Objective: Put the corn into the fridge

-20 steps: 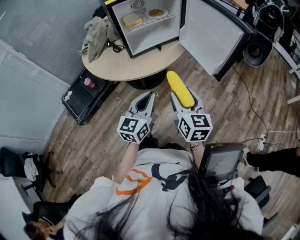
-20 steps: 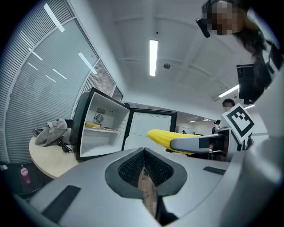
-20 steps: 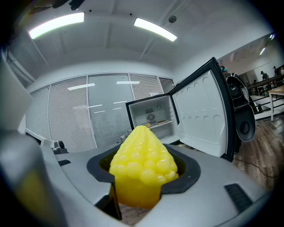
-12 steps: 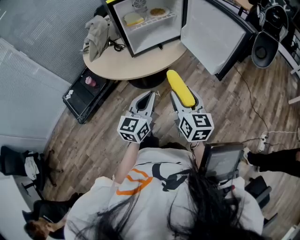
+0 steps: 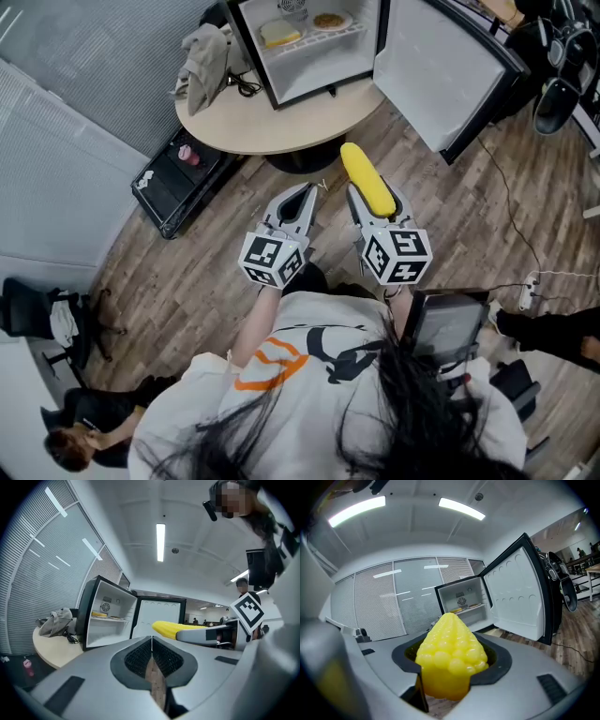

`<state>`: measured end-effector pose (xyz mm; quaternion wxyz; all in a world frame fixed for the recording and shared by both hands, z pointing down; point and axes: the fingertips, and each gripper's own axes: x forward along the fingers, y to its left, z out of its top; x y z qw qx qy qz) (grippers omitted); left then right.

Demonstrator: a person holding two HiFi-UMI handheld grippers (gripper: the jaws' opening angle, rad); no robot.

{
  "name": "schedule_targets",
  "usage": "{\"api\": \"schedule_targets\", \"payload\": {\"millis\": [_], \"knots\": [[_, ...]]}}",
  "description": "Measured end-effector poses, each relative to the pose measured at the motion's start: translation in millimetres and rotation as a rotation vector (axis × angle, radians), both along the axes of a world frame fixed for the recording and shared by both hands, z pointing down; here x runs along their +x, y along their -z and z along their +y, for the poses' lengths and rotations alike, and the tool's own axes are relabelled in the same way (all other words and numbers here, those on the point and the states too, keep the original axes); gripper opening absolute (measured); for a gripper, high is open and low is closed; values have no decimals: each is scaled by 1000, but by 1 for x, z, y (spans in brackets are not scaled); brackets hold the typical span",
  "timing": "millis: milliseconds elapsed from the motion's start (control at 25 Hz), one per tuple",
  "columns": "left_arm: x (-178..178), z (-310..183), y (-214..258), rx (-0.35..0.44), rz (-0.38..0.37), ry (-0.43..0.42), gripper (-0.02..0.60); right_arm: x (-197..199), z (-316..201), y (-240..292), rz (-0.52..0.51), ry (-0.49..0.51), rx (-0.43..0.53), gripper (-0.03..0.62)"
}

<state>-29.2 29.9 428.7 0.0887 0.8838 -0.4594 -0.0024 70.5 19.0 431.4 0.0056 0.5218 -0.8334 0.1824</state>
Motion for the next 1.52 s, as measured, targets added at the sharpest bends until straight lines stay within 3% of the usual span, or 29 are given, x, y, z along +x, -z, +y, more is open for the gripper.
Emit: {"api": "schedule_targets", "payload": {"millis": [640,1040,1520], "knots": [[-20,-30,-12,-41,-25,21,11,-21,-39,-17,-25,30,-50,255],[-42,-128,-14,-33,-15,-27,11,-45,-137,-25,-9,0,-80,255],[-102,-242,-14,-42,2,-106,11,-96,-254,-34,8,-88,-123,254]]}}
